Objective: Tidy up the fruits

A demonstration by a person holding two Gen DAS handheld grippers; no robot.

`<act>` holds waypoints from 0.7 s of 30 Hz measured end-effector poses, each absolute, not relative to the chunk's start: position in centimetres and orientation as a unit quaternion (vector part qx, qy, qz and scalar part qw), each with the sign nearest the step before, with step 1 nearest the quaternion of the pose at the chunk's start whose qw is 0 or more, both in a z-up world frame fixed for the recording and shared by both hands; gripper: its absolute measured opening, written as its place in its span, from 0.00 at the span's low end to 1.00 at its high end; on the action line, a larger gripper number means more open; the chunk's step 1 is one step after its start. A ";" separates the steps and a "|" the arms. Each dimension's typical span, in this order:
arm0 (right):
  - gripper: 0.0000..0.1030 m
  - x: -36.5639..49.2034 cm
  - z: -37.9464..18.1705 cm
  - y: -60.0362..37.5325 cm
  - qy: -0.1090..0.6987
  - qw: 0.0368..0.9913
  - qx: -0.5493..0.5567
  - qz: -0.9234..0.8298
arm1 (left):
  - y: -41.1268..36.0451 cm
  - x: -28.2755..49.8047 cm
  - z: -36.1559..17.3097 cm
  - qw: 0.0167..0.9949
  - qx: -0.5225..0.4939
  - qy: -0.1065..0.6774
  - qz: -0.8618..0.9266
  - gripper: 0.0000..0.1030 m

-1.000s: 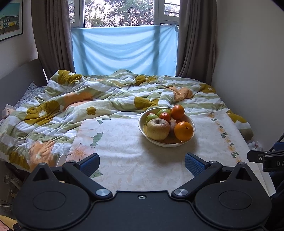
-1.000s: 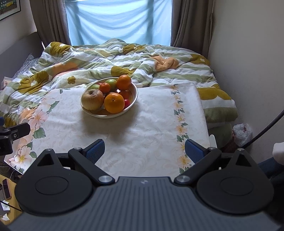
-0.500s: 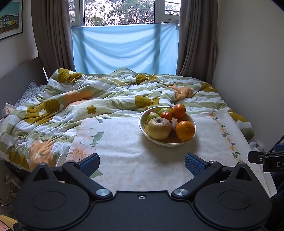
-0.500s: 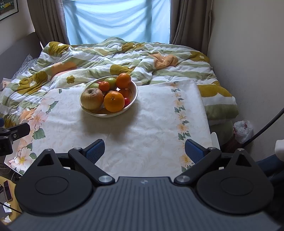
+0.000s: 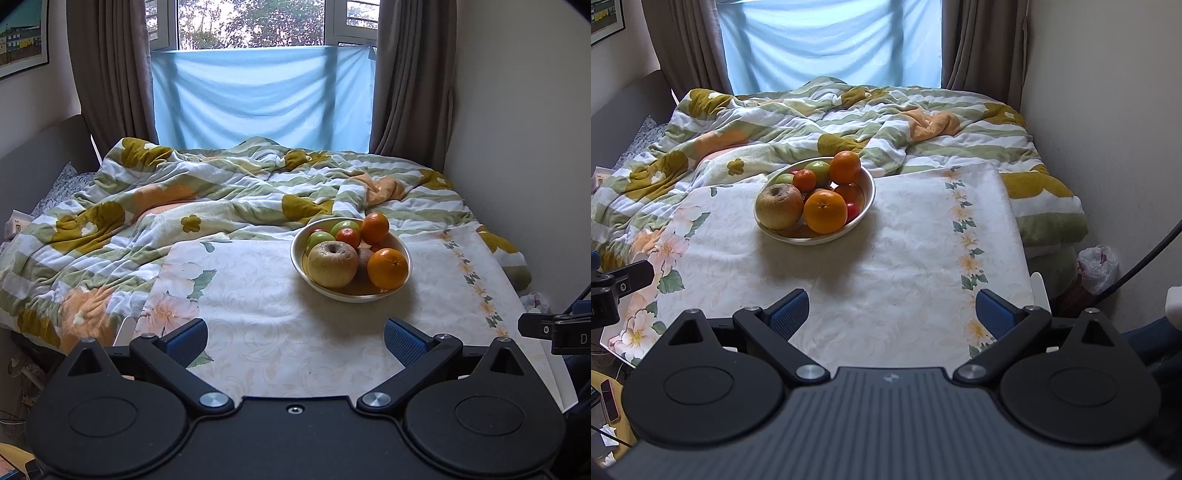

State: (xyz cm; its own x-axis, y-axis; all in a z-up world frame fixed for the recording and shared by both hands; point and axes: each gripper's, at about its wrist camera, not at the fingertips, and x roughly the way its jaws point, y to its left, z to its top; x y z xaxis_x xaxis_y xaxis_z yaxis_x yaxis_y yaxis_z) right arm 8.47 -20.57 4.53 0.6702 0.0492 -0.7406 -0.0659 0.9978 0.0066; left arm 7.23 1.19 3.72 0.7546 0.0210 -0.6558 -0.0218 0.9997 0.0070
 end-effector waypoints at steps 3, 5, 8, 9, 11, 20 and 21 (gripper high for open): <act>1.00 8.5 4.6 -20.6 0.403 0.914 -0.011 0.031 | 1.2 7.3 3.7 0.937 0.000 0.350 0.012 1.00; 1.00 8.5 4.5 -20.6 0.404 0.914 -0.012 0.032 | 1.2 7.3 3.7 0.936 -0.001 0.351 0.011 1.00; 1.00 8.5 4.5 -20.7 0.403 0.915 -0.011 0.032 | 1.3 7.3 3.7 0.937 -0.001 0.350 0.012 1.00; 1.00 8.5 4.5 -20.8 0.403 0.914 -0.011 0.032 | 1.3 7.3 3.7 0.937 0.001 0.350 0.014 1.00; 1.00 8.5 4.4 -20.8 0.403 0.914 -0.011 0.032 | 1.1 7.4 3.7 0.937 0.007 0.349 0.018 1.00; 1.00 8.6 4.4 -20.9 0.404 0.914 -0.009 0.032 | 0.6 7.3 3.8 0.941 0.009 0.337 0.019 1.00; 1.00 8.6 4.4 -21.0 0.404 0.914 -0.010 0.032 | 0.4 7.2 4.0 0.943 0.013 0.331 0.022 1.00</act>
